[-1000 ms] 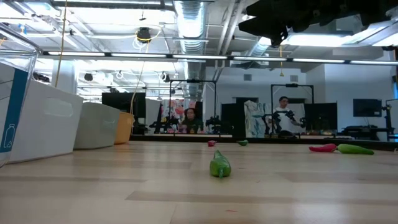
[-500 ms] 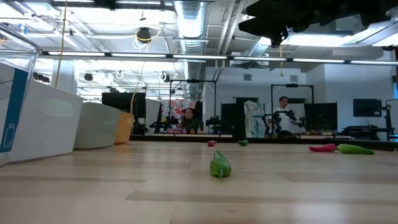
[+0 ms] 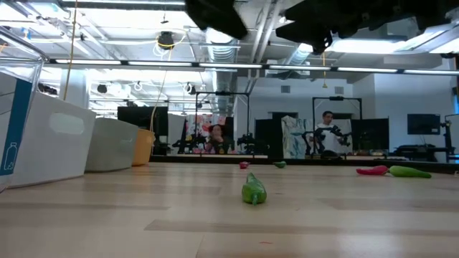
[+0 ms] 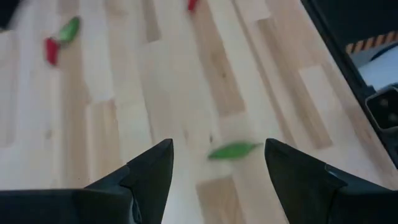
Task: Sort produce into baskets
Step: Put the bottom left green chili pepper into the gray bin
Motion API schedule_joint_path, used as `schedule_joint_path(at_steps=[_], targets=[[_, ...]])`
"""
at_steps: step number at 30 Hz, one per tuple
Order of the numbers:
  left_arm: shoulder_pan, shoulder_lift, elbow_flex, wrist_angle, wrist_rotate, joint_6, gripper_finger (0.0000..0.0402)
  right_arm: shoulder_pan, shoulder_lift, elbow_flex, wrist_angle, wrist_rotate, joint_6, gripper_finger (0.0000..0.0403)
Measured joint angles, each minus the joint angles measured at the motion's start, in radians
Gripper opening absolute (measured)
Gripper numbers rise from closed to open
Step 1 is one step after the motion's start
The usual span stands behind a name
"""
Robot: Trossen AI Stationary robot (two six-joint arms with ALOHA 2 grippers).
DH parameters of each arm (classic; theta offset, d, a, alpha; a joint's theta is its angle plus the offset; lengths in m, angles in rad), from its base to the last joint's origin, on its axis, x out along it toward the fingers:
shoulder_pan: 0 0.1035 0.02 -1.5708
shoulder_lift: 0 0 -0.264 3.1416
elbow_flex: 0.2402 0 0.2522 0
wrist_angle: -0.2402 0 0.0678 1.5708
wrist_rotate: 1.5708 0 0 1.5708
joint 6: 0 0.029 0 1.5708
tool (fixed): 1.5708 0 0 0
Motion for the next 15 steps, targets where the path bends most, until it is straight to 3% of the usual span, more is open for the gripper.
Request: schedule_joint_path(at_steps=[15], targets=[[0.059, 0.242, 0.002, 0.101, 0.142, 0.173, 0.0239, -0.003, -0.127, 0.036, -0.119, 0.034, -0.053, 0.0260]])
